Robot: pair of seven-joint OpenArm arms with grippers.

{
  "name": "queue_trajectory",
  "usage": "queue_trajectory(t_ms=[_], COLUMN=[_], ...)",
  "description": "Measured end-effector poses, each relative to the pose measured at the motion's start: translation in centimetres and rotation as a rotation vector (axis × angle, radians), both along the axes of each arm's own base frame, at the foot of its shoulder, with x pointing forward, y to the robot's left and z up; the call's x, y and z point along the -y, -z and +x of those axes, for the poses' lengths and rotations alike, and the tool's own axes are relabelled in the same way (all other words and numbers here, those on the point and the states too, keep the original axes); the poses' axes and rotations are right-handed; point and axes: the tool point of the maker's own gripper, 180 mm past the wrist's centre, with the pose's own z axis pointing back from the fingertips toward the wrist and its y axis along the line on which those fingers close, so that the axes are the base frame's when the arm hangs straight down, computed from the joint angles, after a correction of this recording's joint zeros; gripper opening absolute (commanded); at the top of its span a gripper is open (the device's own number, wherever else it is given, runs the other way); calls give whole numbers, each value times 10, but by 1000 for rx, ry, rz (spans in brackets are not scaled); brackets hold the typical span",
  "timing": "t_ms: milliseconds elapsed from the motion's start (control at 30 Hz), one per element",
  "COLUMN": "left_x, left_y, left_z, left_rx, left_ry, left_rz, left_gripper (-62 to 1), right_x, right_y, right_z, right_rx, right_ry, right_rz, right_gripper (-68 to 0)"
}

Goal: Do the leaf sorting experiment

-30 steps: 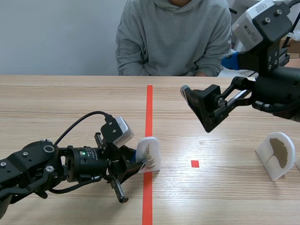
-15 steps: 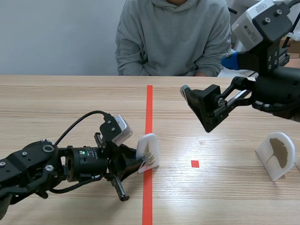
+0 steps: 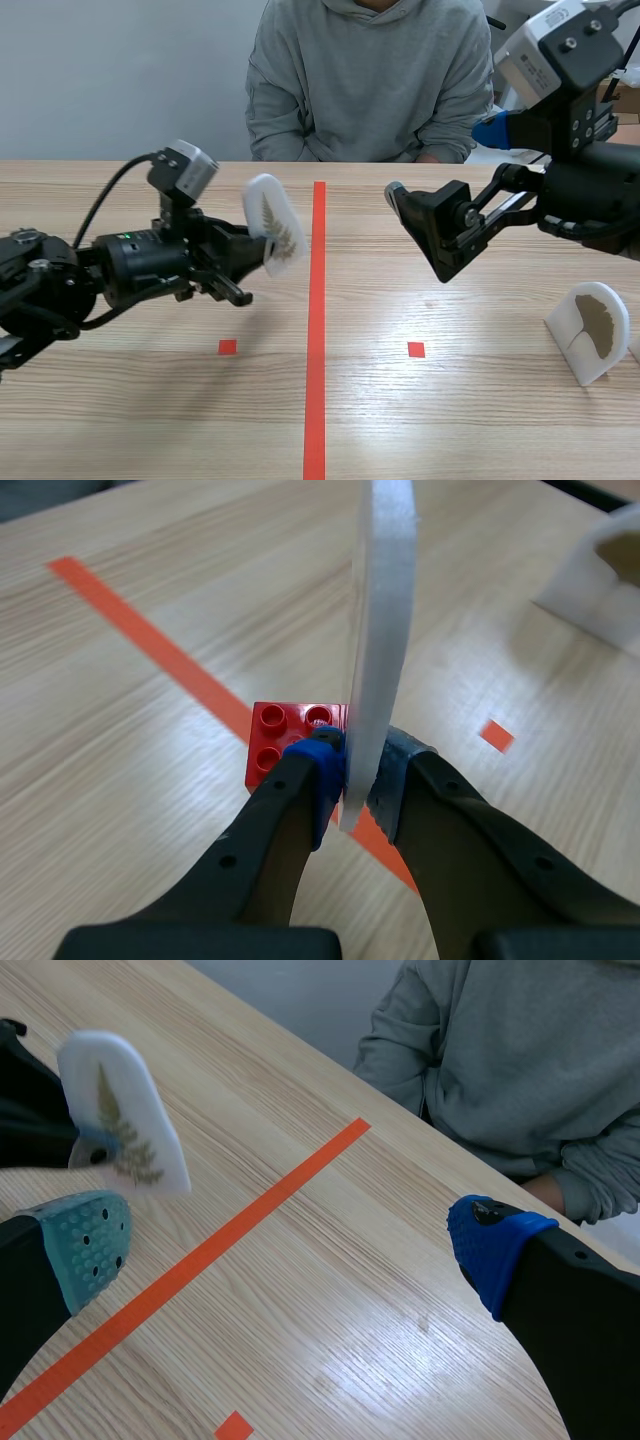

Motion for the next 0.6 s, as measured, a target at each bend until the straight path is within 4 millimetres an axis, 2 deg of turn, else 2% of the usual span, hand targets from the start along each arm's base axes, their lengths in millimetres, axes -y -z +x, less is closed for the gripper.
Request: queue_trajectory(t_ms=[167, 367, 467, 600], left_x=[-56, -130, -165, -196], left_y=[-7, -16, -11, 5], left_z=[16, 27, 32, 27], left_rx=[-4, 29, 33, 20], left_ry=[-146, -301, -393, -447], left_rz=[-2, 76, 127, 167], left_gripper=[-563, -563, -563, -563], right_x=[0, 0, 0, 0], right_y=[0, 0, 0, 0], right_z=[0, 0, 0, 0], right_rx=[0, 0, 0, 0], right_ry=[0, 0, 0, 0], right_rz=[0, 0, 0, 0], right_gripper=[-8, -8, -8, -8])
